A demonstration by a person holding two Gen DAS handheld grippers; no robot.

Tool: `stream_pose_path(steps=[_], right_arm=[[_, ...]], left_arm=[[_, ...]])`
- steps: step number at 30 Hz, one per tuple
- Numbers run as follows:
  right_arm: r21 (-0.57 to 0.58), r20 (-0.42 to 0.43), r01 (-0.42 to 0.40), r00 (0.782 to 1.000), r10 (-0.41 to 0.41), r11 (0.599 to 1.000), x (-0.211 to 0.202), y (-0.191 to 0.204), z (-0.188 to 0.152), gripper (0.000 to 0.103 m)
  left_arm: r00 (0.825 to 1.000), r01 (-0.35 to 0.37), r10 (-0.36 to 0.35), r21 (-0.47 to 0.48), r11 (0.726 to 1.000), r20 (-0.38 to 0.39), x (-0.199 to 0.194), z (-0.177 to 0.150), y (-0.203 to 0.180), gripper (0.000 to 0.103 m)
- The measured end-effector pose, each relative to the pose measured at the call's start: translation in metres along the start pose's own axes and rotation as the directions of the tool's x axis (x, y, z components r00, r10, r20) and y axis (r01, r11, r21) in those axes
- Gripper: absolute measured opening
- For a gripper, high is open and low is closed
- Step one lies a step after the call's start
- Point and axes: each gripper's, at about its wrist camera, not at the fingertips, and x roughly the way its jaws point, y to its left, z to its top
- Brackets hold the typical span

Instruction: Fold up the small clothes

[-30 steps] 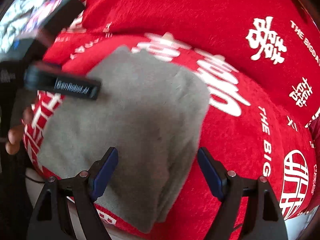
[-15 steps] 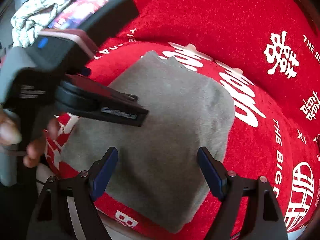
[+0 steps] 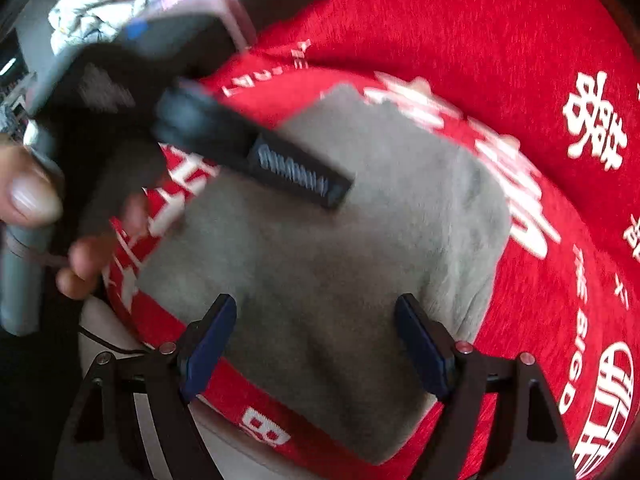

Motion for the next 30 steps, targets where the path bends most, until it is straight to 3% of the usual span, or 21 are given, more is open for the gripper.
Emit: stream_pose_path(steps=[3,6,8,13,20,27,30], right_arm=[[-0.002,-0.014,0.013,1.000,-0.013,1.000,0.009,-0.007,0.010,0.085],[0.089,-0.076,-0.052,0.995,0.059,0.995,0.032,-0.027,0.013,0.085],[0.102,-0.069,-0.061,0.995,0.068,0.993,0.028,-0.030,0.017,0.086],[0.099,-0.038,0.020,0.999,-0.016,0.995,-0.001,-0.028,0.015,0.086],[0.164,-0.037,0.128,0.992,-0.124,0.978,-0.030,-0.048,0.007,0.086],[0.189,-0.012,0.128,0.992,-0.128,0.974,-0.048,-0.056,-0.003,0.086],[0.194,-0.016,0.135,0.991,-0.134,0.972,-0.051,-0.055,-0.008,0.086]], left_arm=[[1.000,0.002,-0.002,0.001,1.000,-0.004,0.000,0.000,0.000,0.103],[1.000,0.003,-0.003,0.004,1.000,-0.008,0.000,0.002,0.000,0.103],[1.000,-0.002,0.002,0.008,1.000,-0.005,-0.004,0.002,0.001,0.103],[0.998,-0.012,0.011,0.019,1.000,0.059,-0.036,-0.004,0.000,0.103],[0.994,0.036,-0.036,0.005,0.999,0.101,-0.078,-0.017,0.000,0.103],[0.992,0.075,-0.079,0.048,0.996,0.102,-0.093,-0.039,-0.013,0.103],[0.995,0.047,-0.052,0.054,0.997,0.090,-0.094,-0.047,-0.017,0.103]])
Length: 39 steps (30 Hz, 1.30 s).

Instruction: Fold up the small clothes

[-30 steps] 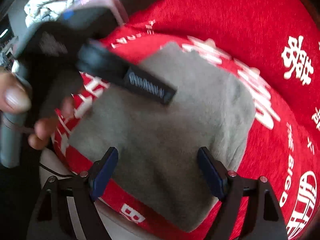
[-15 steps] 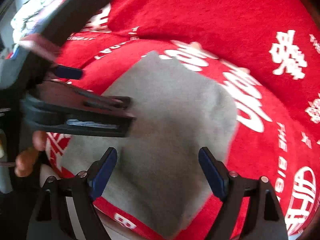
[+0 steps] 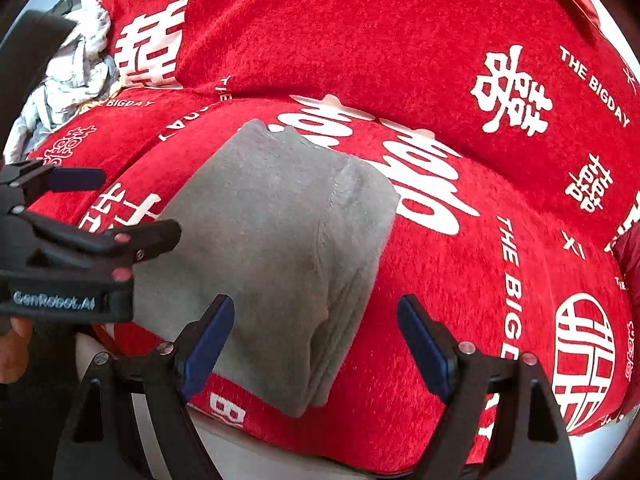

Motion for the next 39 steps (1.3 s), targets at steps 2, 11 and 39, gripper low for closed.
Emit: stream_pose_path(steps=[2,11,39], right_arm=[[-0.001,-0.004,0.009,1.000,-0.009,1.000,0.001,0.000,0.001,0.086],[-0.020,-0.015,0.011,1.000,-0.011,1.000,0.004,0.006,-0.002,0.086],[-0.038,-0.032,0.009,0.999,-0.011,0.999,0.007,0.014,-0.005,0.086]], left_arm=[[0.999,-0.042,0.042,-0.001,0.999,-0.003,-0.001,-0.004,-0.002,0.103],[1.000,-0.009,0.009,-0.040,0.999,0.000,-0.004,-0.012,0.004,0.103],[1.000,0.023,-0.024,-0.059,0.998,-0.013,-0.003,-0.014,0.006,0.103]])
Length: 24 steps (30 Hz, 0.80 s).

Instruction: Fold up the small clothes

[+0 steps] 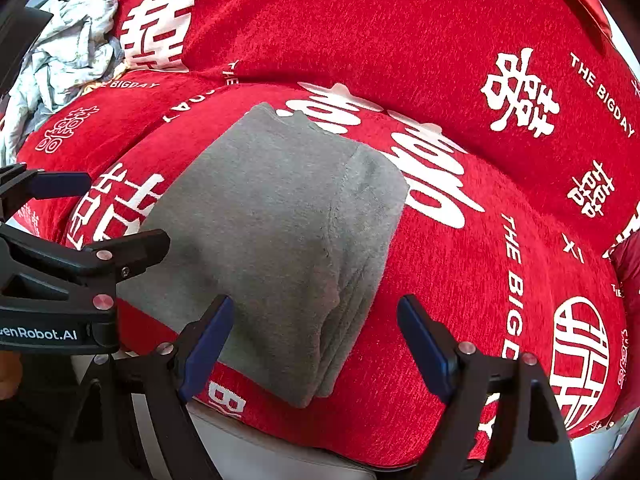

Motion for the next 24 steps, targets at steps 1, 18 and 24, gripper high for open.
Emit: stream_pose_path(steps=[1,18,24], right_arm=[[-0.001,0.000,0.001,1.000,-0.001,1.000,0.0000,0.0002,0.0003,0.086],[-0.007,-0.003,-0.003,1.000,0.003,1.000,0.0011,0.0022,-0.0007,0.086],[-0.008,-0.004,-0.003,1.000,0.003,1.000,0.0019,0.0019,-0.0010,0.086]], left_arm=[[1.000,0.000,0.000,0.001,1.000,-0.001,0.0000,0.0000,-0.0001,0.103],[1.000,-0.004,0.004,0.005,1.000,-0.006,0.0010,0.0001,-0.0018,0.103],[1.000,0.004,-0.004,0.010,1.000,-0.012,0.0017,0.0001,0.0001,0.103]])
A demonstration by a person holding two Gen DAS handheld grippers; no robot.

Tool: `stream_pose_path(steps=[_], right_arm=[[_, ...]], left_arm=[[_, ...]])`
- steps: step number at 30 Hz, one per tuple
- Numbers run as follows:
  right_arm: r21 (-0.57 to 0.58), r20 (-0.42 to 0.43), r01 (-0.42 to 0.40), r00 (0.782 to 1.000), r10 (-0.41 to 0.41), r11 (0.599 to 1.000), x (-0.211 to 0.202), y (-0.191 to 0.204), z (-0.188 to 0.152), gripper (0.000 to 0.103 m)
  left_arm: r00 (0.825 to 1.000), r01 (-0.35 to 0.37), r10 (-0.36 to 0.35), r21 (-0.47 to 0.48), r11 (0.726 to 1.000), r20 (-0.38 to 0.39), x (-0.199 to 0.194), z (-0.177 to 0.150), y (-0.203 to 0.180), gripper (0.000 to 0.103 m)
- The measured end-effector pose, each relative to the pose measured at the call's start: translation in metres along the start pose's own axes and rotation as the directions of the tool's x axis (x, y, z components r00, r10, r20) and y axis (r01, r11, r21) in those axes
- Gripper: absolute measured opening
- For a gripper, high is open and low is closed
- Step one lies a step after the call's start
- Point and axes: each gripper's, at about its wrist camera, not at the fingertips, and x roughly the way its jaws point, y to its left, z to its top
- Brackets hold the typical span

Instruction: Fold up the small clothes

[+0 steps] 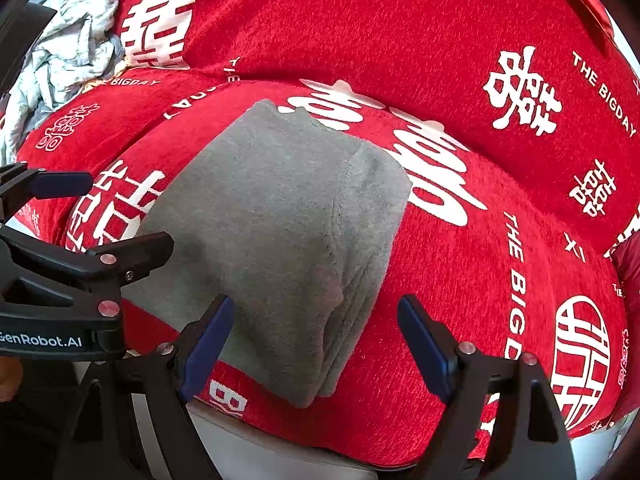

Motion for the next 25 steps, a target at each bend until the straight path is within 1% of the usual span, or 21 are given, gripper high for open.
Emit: stream_pose_path(steps=[25], right_arm=[[0.002,-0.003,-0.001,1.000,0.001,1.000,0.0014,0.0026,-0.0012,0.086]], left_arm=[[1.000,0.012,-0.012,0.007,1.000,-0.003,0.0009,-0.0021,-0.0014,0.103]])
